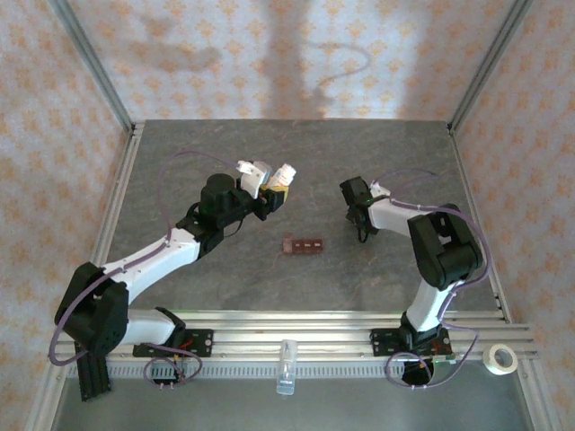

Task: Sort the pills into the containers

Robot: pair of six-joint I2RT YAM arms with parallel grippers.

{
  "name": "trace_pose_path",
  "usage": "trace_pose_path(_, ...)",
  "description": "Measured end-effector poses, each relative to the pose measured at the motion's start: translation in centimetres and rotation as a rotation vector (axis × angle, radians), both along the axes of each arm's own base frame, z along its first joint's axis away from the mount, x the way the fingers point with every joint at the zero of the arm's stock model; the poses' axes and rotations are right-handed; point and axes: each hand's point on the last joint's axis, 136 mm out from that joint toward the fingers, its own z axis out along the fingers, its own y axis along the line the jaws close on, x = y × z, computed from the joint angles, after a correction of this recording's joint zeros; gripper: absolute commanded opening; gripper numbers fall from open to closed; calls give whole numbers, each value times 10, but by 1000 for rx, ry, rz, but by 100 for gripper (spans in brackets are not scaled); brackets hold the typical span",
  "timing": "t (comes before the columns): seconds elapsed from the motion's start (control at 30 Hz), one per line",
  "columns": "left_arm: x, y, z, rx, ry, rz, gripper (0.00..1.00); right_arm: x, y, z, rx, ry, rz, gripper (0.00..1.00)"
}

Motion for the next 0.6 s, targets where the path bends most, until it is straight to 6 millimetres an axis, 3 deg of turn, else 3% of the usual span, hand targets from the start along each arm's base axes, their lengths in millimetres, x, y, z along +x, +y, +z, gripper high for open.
trace_pose_path(0.1, 1, 0, -2, -6, 13, 3, 0, -1, 3, 1, 3, 7, 9, 73)
trace_pose_path(0.3, 2, 1, -4, -4, 18, 17, 0, -6, 12, 15, 54, 16, 52, 74)
trace_pose_path(0.47, 4, 4, -8, 8, 30, 36, 0, -11, 40, 52, 186, -27, 164, 71)
trace_pose_path(0.6, 6, 8, -11, 19, 37, 60, 0, -27, 76, 70, 273, -21, 307, 65)
